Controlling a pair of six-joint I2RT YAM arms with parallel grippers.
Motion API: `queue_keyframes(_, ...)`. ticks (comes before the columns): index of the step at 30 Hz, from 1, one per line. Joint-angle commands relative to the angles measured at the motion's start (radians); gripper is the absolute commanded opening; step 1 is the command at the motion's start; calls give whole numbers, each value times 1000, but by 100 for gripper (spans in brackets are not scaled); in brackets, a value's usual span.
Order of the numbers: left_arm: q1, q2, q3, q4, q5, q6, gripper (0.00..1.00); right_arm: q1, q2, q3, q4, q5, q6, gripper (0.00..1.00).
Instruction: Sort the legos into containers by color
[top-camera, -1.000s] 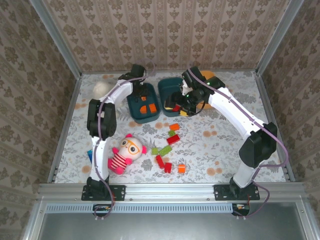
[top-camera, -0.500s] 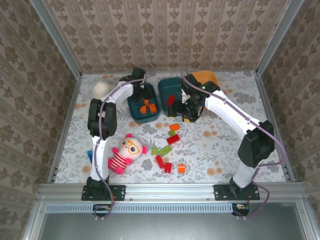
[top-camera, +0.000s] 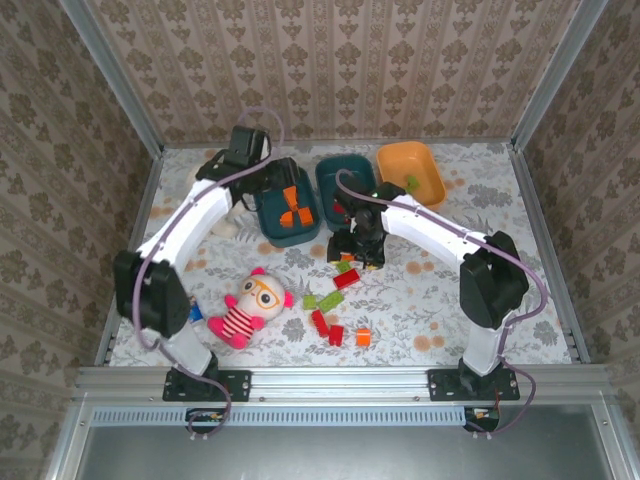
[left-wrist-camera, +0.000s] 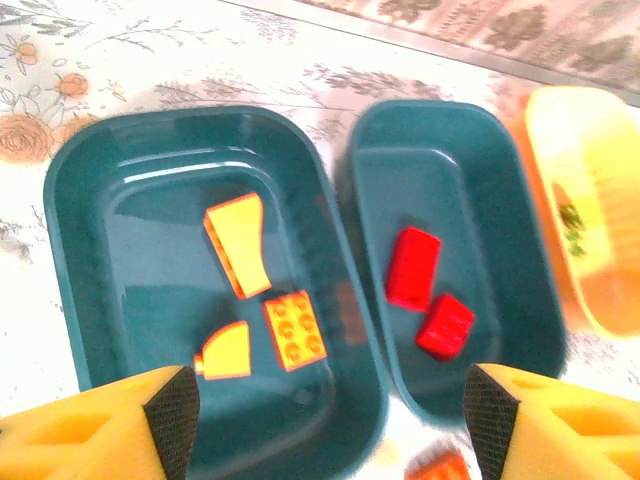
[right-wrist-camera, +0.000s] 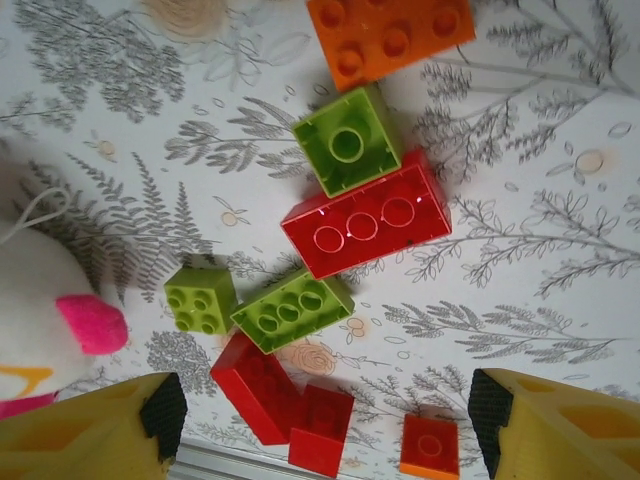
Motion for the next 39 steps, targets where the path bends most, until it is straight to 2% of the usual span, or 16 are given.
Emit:
queue_keyframes(1, -83, -137, -164, 60, -26, -23, 74, 14, 6, -93, 98, -12, 237, 78)
queue_keyframes(4, -146, -290, -329, 111, -30, -59, 73, 29, 11, -136, 180, -1, 346, 78)
queue_keyframes(9, -214, -524, -534, 112, -10, -124, 72, 46, 73, -106, 203, 14, 456, 78)
queue_keyframes(15, -231, -757, -643, -15, -29, -158, 72, 61, 119, -116, 214, 28, 546, 73)
queue_keyframes(18, -231, -830, -665, -60, -45, -164, 73, 61, 129, -138, 260, 28, 570, 67)
queue_keyframes(29, -231, -859, -653, -88, -38, -157, 73, 60, 194, -121, 246, 86, 601, 56)
queue_keyframes(32, -230, -847, -644, -90, -31, -148, 72, 58, 193, -131, 260, 98, 610, 46)
queue_keyframes(35, -231, -836, -645, -84, -18, -144, 72, 58, 169, -129, 247, 110, 617, 42)
queue_keyframes(39, -232, -819, -648, -68, -4, -146, 72, 54, 79, -165, 214, 106, 654, 33)
